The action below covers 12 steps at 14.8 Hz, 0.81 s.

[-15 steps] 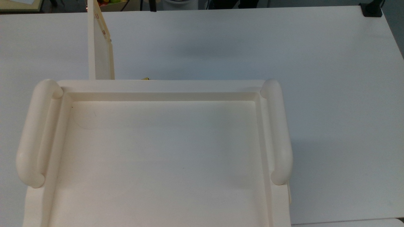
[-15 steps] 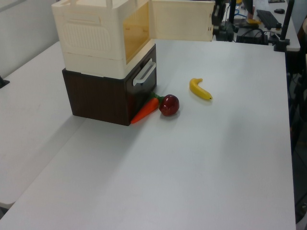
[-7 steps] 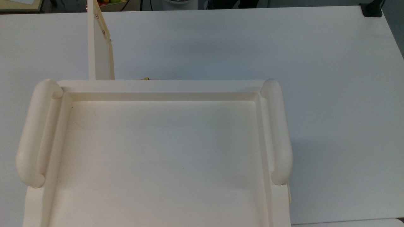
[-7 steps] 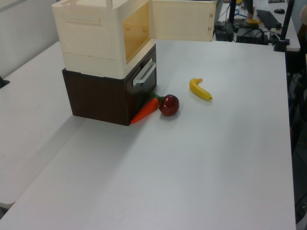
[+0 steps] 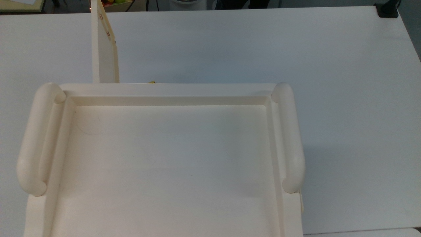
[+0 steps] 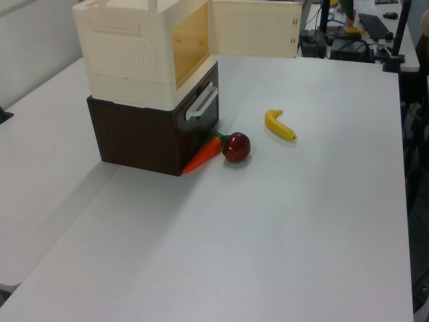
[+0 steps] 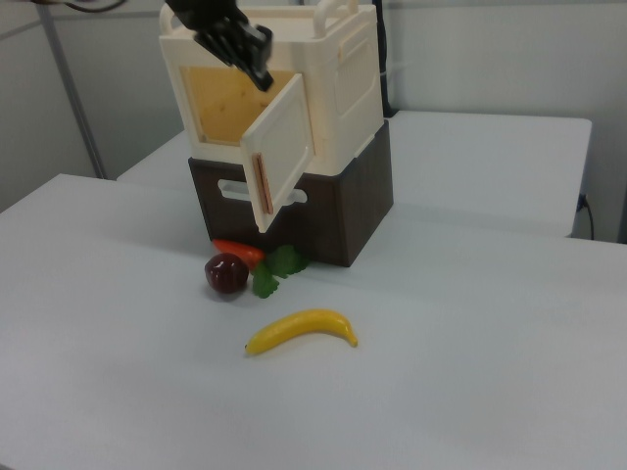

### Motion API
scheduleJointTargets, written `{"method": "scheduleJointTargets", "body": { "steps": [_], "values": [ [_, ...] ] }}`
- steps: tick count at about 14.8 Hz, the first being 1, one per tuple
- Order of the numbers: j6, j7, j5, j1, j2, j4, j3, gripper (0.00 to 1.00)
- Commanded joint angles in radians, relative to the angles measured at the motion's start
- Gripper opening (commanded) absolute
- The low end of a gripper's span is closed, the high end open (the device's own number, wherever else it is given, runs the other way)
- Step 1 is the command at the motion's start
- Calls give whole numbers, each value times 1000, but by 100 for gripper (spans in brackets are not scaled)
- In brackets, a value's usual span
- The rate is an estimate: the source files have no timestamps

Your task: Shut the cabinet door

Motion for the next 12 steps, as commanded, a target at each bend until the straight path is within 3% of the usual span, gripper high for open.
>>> {"method": "scheduleJointTargets", "body": {
  "steps": [1, 5, 12],
  "values": [
    [59, 0, 65, -51, 47, -38, -13, 0],
    [124, -3, 70, -89, 96, -98, -13, 0],
    [128, 11, 93, -77, 145, -116, -3, 0]
  ]
}}
